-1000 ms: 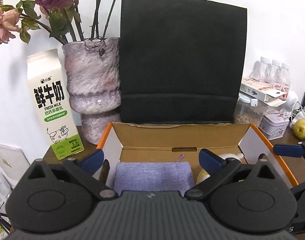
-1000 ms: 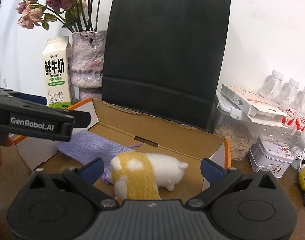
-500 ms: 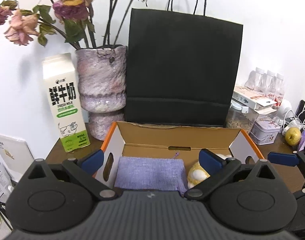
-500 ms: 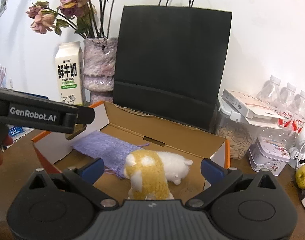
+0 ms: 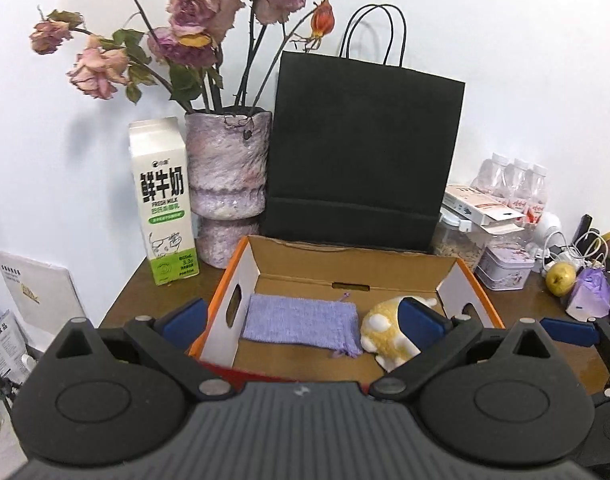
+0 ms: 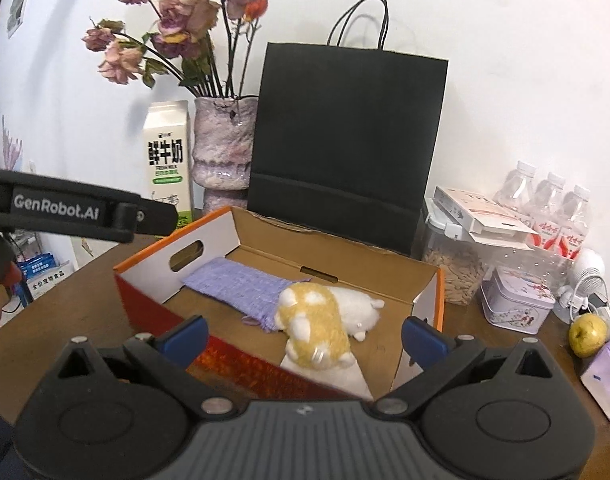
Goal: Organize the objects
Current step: 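Withdraw both tools from the box back over the table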
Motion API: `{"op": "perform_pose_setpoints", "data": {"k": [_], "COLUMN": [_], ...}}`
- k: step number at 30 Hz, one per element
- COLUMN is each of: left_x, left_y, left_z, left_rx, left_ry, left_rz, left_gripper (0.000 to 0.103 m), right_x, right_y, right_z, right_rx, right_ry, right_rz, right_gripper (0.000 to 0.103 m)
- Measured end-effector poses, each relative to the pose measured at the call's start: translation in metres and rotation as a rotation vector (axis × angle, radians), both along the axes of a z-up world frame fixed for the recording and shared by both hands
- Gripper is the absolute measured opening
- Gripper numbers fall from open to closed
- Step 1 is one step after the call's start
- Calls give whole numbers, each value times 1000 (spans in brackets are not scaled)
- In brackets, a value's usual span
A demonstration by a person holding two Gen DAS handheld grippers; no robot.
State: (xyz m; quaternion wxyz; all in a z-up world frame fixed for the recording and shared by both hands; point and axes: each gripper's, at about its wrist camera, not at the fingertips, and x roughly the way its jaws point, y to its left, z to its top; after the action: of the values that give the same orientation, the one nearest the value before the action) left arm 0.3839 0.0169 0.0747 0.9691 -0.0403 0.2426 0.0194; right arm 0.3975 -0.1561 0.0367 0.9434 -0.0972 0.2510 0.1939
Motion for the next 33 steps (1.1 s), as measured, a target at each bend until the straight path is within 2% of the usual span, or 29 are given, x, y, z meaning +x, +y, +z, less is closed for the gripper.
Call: {"op": "perform_pose_setpoints", "data": {"k": [14, 23, 33], "left_x": [-86, -133, -167], "left_y": [11, 12, 8], "left_z": [1, -8, -23], "left_rx": [0, 9, 21], "left_ry": [-18, -7, -1], "left_rz": [28, 40, 45], "left_gripper": [103, 103, 103], "right_x": [-85, -129, -165], "right_y": [-6, -12, -20], "right_z": [7, -2, -17], "right_rx": [9, 21, 24], "right_ry": [-14, -7, -3], "right_rz": [1, 11, 17], "right_gripper": [103, 103, 103]}}
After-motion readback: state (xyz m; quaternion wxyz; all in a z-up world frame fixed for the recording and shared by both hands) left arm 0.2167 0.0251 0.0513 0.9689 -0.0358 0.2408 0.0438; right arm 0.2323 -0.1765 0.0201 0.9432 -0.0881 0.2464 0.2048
